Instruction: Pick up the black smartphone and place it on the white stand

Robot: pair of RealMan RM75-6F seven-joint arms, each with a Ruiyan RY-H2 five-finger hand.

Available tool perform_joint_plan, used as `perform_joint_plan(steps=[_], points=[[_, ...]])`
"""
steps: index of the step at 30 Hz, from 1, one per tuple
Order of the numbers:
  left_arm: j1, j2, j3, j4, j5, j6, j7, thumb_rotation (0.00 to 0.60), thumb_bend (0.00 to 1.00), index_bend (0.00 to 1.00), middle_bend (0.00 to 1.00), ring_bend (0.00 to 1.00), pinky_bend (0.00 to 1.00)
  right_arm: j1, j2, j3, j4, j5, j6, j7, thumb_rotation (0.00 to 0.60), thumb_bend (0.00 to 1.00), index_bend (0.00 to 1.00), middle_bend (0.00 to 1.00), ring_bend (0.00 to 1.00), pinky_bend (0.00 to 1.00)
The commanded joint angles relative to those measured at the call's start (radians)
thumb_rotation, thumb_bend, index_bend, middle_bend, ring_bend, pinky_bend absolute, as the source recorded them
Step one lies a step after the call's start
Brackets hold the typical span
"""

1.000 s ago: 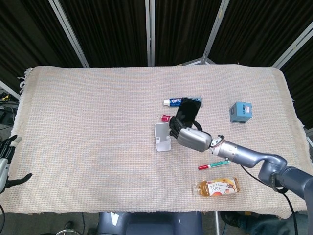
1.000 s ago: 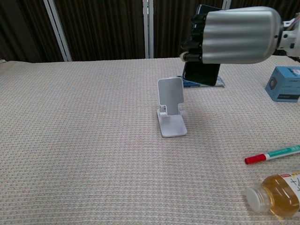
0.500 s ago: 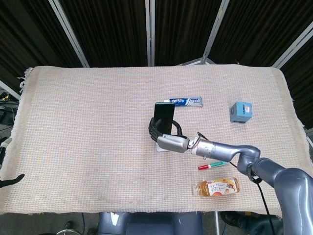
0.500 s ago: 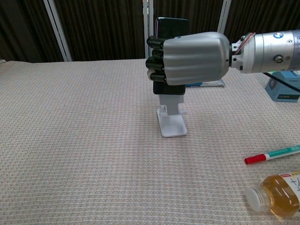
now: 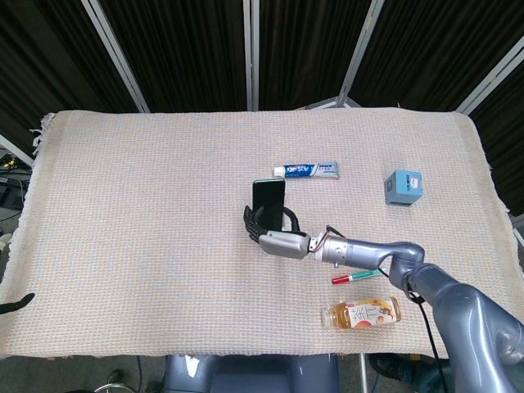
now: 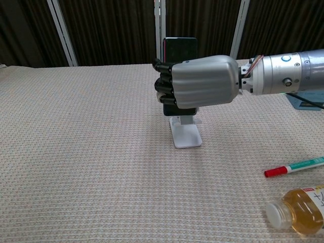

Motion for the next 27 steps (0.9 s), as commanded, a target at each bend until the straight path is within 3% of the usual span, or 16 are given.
perform_joint_plan(steps=[1, 27], points=[[0.001, -0.002, 0.0, -0.001, -0.001, 0.003, 0.008, 0.6, 0.0, 0.0, 0.0, 0.0, 0.0, -0.006, -0.018, -0.011, 0.027, -0.001, 0.009, 0.016, 0.6, 0.37, 0.54, 0.52, 0.43, 0.28], [0.001, -0.01, -0.005, -0.006, -0.01, 0.002, 0.03, 0.6, 0.0, 0.0, 0.0, 0.0, 0.0, -0.023, -0.105, -0.053, 0.209, 0.022, 0.071, 0.094, 0.6, 0.37, 0.53, 0.51, 0.37, 0.27]])
